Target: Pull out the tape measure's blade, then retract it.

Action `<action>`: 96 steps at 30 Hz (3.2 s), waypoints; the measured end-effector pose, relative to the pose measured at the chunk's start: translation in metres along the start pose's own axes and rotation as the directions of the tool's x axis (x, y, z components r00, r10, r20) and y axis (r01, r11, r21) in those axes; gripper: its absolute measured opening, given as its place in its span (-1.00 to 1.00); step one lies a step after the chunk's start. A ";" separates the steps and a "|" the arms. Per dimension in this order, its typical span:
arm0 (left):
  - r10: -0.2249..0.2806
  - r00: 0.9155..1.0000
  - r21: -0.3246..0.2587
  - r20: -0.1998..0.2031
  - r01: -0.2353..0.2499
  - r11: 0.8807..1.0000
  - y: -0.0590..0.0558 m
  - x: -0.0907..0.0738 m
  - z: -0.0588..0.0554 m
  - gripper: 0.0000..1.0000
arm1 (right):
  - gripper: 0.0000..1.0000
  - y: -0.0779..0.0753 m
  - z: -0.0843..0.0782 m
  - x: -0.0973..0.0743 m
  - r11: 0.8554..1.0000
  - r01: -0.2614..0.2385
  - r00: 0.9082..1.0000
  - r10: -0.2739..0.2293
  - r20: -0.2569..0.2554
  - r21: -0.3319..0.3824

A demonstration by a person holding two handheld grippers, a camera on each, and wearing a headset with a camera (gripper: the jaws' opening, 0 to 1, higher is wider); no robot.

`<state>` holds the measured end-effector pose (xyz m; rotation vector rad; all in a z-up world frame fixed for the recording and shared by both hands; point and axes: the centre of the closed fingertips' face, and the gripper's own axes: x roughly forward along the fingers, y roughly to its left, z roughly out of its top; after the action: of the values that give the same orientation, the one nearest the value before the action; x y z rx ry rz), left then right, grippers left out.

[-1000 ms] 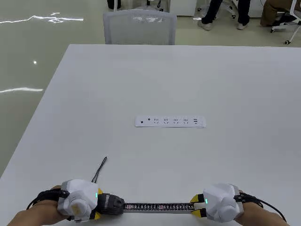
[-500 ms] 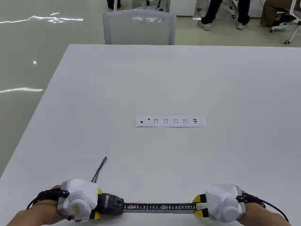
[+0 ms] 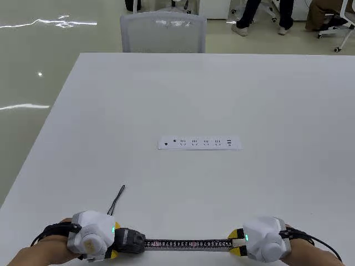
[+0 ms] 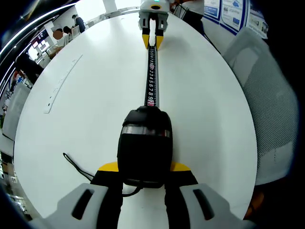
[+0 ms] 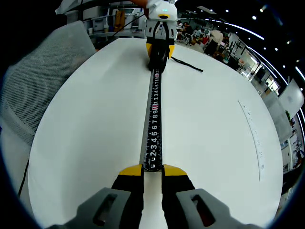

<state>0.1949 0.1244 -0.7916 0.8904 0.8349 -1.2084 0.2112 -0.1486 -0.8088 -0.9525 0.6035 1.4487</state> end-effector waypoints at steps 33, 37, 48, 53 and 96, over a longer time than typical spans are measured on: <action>-0.013 0.999 0.003 -0.042 0.013 1.000 0.002 -0.017 0.001 -0.28 | -0.59 -0.004 -0.002 0.000 1.000 0.019 0.999 -0.019 -0.050 -0.006; 0.000 0.999 -0.011 -0.041 -0.001 1.000 0.004 -0.019 -0.003 -0.22 | -0.58 -0.005 0.001 -0.003 0.999 0.044 0.998 -0.043 -0.041 0.027; 0.034 0.999 -0.091 -0.029 -0.036 0.995 -0.007 -0.035 -0.005 -0.14 | -0.42 0.000 0.001 -0.016 0.995 0.070 0.997 -0.067 -0.041 0.076; 0.062 0.998 -0.157 -0.013 -0.064 0.985 -0.010 -0.040 -0.010 -0.05 | -0.33 0.003 0.006 -0.029 0.988 0.095 0.995 -0.092 -0.033 0.122; 0.401 0.900 -0.645 0.169 -0.207 0.735 -0.083 -0.074 0.009 0.61 | 0.49 0.068 0.056 -0.075 0.716 0.348 0.893 -0.449 0.018 0.606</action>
<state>0.1017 0.1367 -0.7311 0.2717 0.7272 -0.6715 0.1278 -0.1520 -0.7285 -0.4164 0.6241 0.8448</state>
